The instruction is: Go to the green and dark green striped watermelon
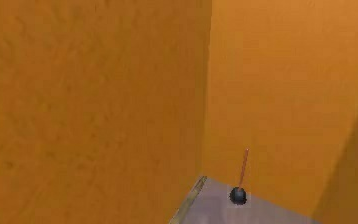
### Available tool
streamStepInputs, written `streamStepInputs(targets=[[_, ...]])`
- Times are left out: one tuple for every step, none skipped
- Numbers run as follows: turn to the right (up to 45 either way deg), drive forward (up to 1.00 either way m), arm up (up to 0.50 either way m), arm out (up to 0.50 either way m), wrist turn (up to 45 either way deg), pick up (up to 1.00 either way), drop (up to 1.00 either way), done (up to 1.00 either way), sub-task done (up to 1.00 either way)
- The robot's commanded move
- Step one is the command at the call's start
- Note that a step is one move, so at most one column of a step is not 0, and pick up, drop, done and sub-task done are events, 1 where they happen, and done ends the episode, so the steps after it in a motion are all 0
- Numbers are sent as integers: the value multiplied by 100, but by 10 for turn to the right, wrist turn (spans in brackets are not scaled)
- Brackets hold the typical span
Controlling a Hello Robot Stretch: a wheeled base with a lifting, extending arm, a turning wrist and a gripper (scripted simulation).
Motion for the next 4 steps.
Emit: streamStepInputs(targets=[[-450, 0, 0, 0, 0, 0, 0, 0, 0], [-450, 0, 0, 0, 0, 0, 0, 0, 0], [-450, 0, 0, 0, 0, 0, 0, 0, 0], [-120, 0, 0, 0, 0, 0, 0, 0, 0]])
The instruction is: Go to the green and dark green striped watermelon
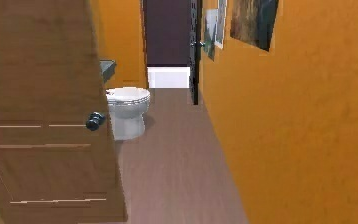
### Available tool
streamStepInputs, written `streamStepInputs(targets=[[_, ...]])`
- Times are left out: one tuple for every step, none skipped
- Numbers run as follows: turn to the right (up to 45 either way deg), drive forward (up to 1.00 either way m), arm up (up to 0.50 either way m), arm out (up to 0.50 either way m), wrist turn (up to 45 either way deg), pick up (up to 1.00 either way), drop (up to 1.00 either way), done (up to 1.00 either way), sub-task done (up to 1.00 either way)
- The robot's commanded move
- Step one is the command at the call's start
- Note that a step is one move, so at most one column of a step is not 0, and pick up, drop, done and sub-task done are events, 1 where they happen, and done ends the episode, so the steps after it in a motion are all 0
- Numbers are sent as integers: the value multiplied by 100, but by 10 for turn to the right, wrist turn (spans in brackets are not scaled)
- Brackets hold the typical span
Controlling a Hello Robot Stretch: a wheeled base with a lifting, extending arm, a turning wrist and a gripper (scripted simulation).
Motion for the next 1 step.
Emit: streamStepInputs(targets=[[0, 100, 0, 0, 0, 0, 0, 0, 0]])
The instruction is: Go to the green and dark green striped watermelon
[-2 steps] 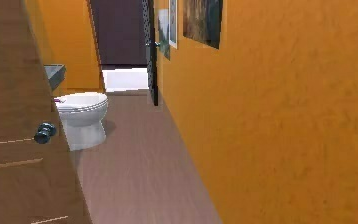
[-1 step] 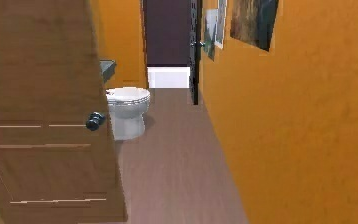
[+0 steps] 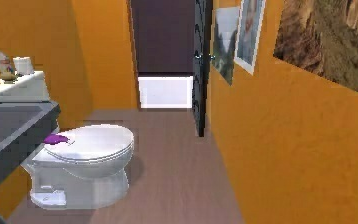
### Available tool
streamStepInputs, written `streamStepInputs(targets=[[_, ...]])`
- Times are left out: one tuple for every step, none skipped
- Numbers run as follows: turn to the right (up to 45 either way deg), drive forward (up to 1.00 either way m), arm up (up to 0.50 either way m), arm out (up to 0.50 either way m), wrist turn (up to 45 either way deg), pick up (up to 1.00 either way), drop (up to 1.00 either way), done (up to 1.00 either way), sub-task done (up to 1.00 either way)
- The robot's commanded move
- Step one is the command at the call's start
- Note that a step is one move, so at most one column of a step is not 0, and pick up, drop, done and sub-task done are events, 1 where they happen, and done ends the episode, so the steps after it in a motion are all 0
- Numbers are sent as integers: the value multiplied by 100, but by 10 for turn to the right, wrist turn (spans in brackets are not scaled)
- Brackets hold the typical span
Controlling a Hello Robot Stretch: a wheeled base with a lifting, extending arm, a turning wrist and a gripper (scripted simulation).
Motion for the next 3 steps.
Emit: streamStepInputs(targets=[[-30, 0, 0, 0, 0, 0, 0, 0, 0], [0, 100, 0, 0, 0, 0, 0, 0, 0], [-60, 0, 0, 0, 0, 0, 0, 0, 0]])
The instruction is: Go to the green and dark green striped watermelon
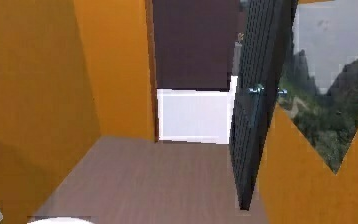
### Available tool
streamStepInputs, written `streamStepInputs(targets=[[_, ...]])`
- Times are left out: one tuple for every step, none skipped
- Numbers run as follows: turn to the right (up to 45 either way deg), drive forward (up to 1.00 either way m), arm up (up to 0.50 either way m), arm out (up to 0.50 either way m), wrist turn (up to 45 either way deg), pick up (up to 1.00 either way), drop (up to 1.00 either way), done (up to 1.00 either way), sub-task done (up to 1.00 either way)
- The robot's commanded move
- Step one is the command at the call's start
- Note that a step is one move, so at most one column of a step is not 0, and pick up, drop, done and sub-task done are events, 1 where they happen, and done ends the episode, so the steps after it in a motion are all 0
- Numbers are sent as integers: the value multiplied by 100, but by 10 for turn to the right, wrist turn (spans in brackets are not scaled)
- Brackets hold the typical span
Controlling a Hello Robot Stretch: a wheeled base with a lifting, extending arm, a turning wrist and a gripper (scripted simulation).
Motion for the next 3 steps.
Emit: streamStepInputs(targets=[[0, 10, 0, 0, 0, 0, 0, 0, 0], [60, 0, 0, 0, 0, 0, 0, 0, 0], [0, 60, 0, 0, 0, 0, 0, 0, 0]])
